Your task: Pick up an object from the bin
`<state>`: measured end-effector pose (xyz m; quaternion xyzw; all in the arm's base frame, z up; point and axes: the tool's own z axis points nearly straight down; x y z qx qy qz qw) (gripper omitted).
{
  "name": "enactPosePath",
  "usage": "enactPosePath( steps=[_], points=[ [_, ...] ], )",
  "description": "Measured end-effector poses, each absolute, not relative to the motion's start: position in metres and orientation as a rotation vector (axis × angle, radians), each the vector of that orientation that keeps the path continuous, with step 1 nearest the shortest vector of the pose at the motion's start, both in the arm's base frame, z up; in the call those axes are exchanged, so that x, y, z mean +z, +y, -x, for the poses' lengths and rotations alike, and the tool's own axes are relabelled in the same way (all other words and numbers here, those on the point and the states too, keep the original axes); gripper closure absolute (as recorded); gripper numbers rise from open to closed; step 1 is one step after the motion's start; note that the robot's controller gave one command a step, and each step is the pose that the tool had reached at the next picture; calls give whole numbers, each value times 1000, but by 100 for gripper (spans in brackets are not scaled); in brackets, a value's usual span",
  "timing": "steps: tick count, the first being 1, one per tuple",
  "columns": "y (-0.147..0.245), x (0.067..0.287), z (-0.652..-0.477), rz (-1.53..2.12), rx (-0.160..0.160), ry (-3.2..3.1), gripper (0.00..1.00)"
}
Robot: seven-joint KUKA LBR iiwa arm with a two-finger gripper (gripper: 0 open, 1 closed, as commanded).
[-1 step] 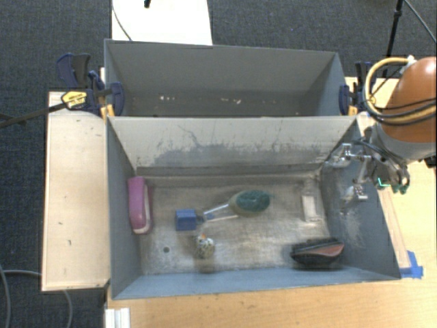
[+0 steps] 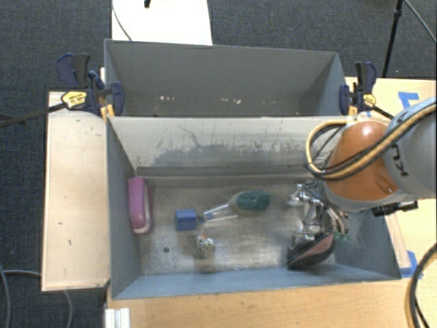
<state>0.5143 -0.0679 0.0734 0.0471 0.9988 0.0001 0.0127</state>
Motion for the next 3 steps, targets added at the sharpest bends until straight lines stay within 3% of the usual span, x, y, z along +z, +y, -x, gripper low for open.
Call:
enactPosePath(
  steps=[1,2,3],
  points=[
    [-12,74,-553,-69,4,3131,0],
    [37,74,-564,10,1,3130,0],
    [35,75,-565,10,1,3127,100]
  ],
)
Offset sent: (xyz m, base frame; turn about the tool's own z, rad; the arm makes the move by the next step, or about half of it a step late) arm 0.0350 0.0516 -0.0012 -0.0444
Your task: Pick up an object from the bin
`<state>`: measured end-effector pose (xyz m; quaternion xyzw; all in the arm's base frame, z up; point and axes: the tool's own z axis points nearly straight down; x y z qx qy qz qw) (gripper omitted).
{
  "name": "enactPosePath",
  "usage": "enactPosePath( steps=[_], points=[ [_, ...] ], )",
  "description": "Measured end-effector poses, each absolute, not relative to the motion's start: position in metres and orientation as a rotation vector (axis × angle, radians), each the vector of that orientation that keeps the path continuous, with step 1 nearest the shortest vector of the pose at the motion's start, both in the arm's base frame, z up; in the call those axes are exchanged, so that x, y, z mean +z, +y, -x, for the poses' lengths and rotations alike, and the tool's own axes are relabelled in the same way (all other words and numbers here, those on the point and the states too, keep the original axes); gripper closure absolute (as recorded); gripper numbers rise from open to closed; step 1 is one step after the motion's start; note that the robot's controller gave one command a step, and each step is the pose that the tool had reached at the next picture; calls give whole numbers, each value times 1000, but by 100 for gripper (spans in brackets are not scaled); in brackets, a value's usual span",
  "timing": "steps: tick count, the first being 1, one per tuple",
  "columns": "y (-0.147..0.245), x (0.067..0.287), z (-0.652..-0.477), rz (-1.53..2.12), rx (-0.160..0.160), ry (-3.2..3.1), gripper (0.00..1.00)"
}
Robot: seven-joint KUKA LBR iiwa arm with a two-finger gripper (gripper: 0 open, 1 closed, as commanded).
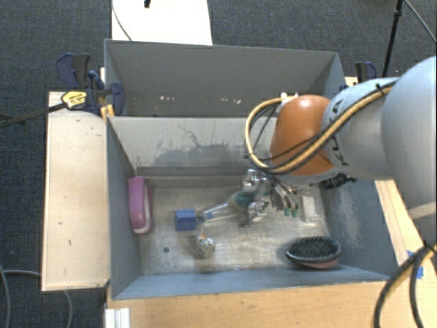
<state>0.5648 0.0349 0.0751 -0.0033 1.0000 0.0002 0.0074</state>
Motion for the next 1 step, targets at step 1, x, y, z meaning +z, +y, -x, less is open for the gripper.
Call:
enactPosePath(
  steps=[1],
  points=[
    [35,231,-551,-20,2,3131,100]
  ],
)
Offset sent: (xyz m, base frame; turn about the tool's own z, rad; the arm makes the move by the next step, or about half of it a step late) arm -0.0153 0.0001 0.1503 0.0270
